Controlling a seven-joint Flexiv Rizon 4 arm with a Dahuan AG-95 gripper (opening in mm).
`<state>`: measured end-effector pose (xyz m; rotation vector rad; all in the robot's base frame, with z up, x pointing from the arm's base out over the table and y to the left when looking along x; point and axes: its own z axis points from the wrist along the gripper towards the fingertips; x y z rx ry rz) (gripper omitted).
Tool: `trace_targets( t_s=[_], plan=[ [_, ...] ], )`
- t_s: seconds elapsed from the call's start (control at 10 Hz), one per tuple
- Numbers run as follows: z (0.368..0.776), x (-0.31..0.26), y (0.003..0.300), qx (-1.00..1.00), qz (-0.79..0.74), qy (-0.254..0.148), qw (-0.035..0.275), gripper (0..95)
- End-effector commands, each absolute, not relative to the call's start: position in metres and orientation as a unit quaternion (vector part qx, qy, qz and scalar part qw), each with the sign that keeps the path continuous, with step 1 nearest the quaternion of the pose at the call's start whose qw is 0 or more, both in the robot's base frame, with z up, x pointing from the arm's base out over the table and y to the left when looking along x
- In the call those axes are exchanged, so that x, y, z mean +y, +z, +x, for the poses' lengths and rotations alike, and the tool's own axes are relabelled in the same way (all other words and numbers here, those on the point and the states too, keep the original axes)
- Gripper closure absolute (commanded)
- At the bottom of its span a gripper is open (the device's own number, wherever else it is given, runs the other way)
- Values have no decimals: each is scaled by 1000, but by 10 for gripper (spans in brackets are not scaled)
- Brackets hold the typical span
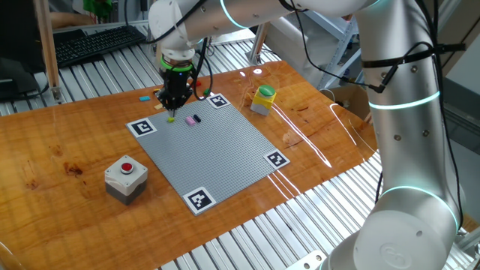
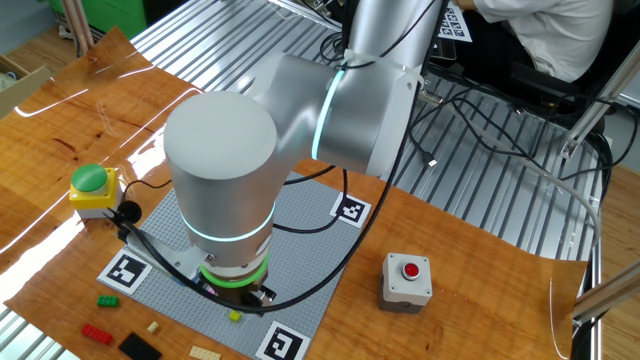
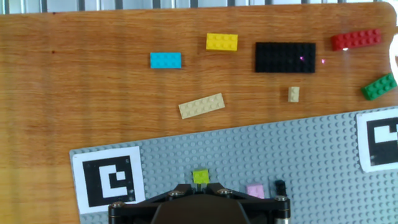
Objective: Build with small Lego blocks
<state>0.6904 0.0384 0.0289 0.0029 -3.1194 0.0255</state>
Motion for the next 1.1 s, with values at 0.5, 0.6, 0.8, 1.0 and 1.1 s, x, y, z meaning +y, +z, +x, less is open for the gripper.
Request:
trace_targets(
  t_s=[0.5,0.6,0.8,1.0,1.1],
  plan=[
    [693,40,16,-1000,13,6,11,950],
    [694,42,9,-1000,14,6,7,950],
    [693,41,13,-1000,14,10,10,950],
    [692,40,19,-1000,9,8,14,950],
    [692,41,20,-1000,8,8,15,950]
  ],
)
